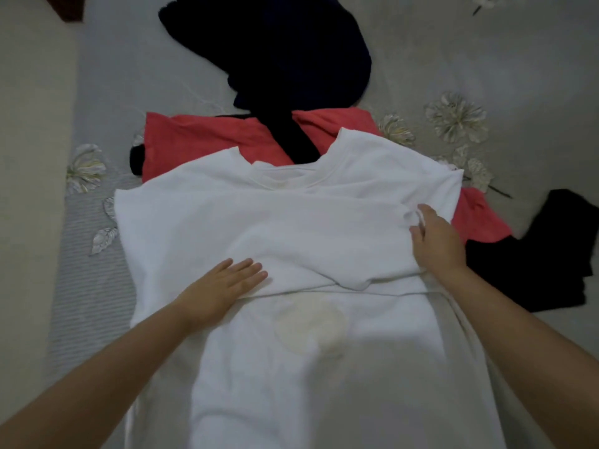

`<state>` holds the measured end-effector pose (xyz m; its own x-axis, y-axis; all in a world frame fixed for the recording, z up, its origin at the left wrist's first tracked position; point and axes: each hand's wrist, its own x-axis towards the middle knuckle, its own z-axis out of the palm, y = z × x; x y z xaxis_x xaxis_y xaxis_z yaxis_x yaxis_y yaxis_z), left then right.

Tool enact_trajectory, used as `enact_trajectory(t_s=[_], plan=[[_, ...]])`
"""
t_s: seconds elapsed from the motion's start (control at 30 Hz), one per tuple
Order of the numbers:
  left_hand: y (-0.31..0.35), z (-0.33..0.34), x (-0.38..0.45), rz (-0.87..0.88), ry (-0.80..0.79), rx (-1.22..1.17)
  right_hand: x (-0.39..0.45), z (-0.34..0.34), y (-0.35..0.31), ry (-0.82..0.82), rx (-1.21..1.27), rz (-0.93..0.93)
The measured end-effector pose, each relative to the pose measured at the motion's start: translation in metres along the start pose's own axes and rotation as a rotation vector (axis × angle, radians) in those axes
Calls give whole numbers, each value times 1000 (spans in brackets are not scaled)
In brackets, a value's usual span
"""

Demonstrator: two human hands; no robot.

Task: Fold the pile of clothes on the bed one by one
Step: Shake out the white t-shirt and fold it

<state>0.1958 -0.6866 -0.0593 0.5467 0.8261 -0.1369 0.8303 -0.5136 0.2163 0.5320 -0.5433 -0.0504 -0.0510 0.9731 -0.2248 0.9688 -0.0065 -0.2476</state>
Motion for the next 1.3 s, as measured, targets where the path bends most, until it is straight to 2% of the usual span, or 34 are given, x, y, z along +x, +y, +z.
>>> enact_trajectory(t_s=[0.1, 0.23, 0.3, 0.4, 0.43, 0.47, 0.53, 0.6, 0.7, 0.77, 0.83, 0.9, 0.97, 1.07, 1.17, 1.3], plan=[[-1, -7, -13, -60, -4, -69, 12, -15, 7, 33, 35, -10], [-8, -15, -39, 38, -73, -33, 8, -13, 13, -182, -10, 28], [-9, -15, -43, 24, -201, 71, -6, 2, 12, -219, 35, 60], [-1, -11, -37, -127, -383, 78, -17, 14, 10, -158, 187, 102], [-3, -2, -37, -171, -379, 39, -16, 12, 10, -109, 227, 87], [-1, 3, -36, -293, -392, -40, -12, 8, 10, -42, 259, 64], [7, 10, -29, -506, -301, -177, -2, -9, 16, 73, 310, 23], [17, 16, -23, -645, -186, -182, 11, -26, 24, 124, 336, -1], [26, 25, -13, -745, -103, -119, 26, -36, 35, 93, 256, -8], [27, 31, -8, -762, -124, -89, 22, -26, 42, 13, 90, -14], [25, 33, -4, -765, -148, -67, 8, -9, 49, 5, 97, 19], [26, 32, -3, -778, -127, -88, -14, 4, 54, 76, 251, 80], [32, 31, -8, -771, -13, -117, -43, 12, 62, 116, 324, 124], [60, 39, -30, -726, 153, -113, -100, 28, 80, 89, 334, 186], [99, 57, -65, -735, 249, -60, -163, 44, 95, 46, 245, 322], [149, 78, -114, -1100, 211, -290, -232, 61, 106, 28, 170, 434]])
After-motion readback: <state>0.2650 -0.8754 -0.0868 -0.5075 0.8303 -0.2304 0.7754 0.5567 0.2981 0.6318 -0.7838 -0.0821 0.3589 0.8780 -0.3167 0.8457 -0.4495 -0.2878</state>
